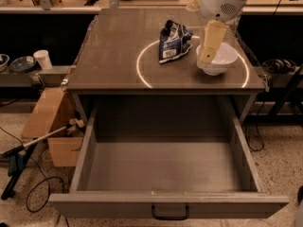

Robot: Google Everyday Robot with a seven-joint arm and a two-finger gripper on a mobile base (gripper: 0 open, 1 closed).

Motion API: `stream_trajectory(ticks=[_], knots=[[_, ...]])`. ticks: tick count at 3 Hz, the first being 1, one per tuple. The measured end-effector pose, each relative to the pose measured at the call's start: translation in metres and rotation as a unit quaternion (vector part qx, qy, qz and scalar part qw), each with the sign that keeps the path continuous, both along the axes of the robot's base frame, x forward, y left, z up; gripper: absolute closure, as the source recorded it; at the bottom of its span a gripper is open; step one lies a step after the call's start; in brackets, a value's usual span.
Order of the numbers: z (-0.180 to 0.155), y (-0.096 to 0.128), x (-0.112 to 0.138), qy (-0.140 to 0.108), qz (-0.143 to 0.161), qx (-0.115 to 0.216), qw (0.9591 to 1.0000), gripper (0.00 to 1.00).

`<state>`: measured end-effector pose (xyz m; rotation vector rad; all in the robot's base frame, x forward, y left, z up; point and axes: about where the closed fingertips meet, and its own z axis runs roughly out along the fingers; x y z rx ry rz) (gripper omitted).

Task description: Place blue chip bag into top drawer

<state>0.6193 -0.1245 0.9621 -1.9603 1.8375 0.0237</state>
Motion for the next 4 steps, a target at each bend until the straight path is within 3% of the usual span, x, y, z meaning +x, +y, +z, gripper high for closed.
stream_trajectory(ticks=[2,4], knots=[[-0.006,0.004,0.004,-0.004,-0.001,0.014,0.9999,0.0],[-0.016,0.028,0.041,-0.027,0.027,0.006,0.9993,0.0]])
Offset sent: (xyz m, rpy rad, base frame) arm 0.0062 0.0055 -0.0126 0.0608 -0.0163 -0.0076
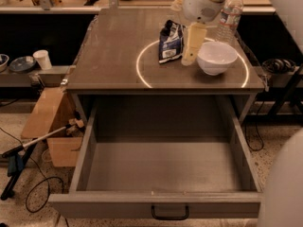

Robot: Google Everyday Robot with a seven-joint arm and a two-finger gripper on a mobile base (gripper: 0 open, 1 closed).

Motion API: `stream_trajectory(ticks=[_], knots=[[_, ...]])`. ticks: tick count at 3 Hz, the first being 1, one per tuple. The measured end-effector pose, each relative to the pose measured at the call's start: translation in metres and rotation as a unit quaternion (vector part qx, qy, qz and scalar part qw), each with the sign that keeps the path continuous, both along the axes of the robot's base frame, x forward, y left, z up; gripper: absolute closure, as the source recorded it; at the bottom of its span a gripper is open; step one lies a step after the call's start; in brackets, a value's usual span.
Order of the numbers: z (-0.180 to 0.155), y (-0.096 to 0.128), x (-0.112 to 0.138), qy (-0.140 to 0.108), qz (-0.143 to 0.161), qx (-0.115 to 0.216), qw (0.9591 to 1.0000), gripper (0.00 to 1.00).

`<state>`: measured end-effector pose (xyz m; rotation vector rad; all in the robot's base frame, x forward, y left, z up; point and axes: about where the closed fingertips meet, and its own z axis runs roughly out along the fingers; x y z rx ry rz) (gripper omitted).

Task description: Place blue chip bag into top drawer

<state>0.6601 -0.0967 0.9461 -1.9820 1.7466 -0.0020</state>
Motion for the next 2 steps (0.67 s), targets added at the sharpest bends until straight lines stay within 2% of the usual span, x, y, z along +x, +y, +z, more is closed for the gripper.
stream_trajectory(ticks=[1,2], knots=[[0.002,0.011,0.021,-0.022,0.009,-0.016,0.9996,0.0],[0.002,0.016,0.04,-0.042,0.008,-0.049,0.9979,0.0]])
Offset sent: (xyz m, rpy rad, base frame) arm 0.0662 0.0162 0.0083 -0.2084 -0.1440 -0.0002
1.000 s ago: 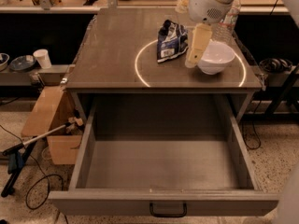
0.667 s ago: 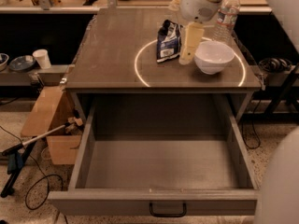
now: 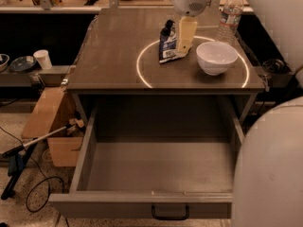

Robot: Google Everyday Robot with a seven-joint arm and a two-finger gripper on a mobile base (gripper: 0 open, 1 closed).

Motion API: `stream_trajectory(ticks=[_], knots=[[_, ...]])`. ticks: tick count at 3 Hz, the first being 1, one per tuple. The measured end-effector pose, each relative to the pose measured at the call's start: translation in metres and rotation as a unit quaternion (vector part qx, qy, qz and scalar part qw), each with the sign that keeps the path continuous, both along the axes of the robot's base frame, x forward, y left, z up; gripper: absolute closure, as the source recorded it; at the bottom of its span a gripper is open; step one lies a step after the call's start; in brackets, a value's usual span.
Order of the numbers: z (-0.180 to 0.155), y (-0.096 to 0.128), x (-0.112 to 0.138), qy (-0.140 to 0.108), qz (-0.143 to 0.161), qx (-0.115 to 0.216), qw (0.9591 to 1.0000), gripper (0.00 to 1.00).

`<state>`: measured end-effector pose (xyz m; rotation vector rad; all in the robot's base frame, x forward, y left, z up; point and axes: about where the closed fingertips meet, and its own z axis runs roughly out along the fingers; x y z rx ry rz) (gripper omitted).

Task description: Place blue chip bag into top drawer

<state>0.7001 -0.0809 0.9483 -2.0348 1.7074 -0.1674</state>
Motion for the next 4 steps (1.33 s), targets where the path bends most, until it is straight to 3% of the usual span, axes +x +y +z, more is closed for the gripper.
stream_trajectory(ticks=[1,2,3,4], knots=[[-0.002,0.003,0.019,-0.024,-0.013,-0.036,0.999,0.0],[-0.01,0.001,0.035,-0.046,-0.037,-0.076,0.9953,0.0],[-0.012,-0.001,0.038,-0.049,-0.041,-0.085,0.9943,0.0],[-0.016,-0.003,0.037,-0.041,-0.031,-0.048,0.9975,0.0]])
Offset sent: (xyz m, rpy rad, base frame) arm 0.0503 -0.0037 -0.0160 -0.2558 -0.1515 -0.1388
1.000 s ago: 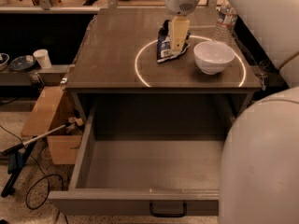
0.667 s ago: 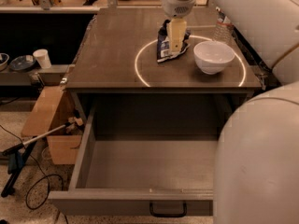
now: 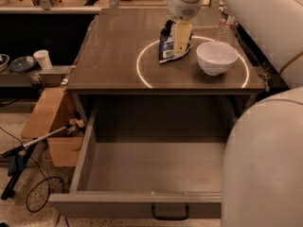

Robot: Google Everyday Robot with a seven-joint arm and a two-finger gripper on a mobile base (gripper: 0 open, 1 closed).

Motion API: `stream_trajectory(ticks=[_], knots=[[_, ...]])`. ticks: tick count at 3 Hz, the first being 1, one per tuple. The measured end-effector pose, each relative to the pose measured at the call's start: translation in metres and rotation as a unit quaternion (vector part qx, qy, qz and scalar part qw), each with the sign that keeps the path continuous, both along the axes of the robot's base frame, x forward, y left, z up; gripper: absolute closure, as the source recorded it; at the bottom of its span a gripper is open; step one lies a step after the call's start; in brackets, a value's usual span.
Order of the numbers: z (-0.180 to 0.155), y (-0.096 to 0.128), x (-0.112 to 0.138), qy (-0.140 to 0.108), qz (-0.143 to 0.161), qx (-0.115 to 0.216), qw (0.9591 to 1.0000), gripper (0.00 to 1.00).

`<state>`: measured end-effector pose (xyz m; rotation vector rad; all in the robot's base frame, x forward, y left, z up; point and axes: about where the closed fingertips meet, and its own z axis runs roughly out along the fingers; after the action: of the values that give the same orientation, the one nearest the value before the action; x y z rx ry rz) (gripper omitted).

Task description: Place blue chip bag into top drawer

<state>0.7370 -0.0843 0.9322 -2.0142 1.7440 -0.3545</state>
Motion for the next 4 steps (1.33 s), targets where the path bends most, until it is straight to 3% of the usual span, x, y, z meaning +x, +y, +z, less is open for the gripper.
stream_trajectory(ticks=[1,2,4], knots=[[-0.008,-0.014,0.008,0.013,0.001,0.059,0.9982,0.0],[-0.013,-0.022,0.012,0.022,0.004,0.108,0.9939,0.0],[-0.013,-0.022,0.021,0.012,0.001,0.107,0.9941,0.0]])
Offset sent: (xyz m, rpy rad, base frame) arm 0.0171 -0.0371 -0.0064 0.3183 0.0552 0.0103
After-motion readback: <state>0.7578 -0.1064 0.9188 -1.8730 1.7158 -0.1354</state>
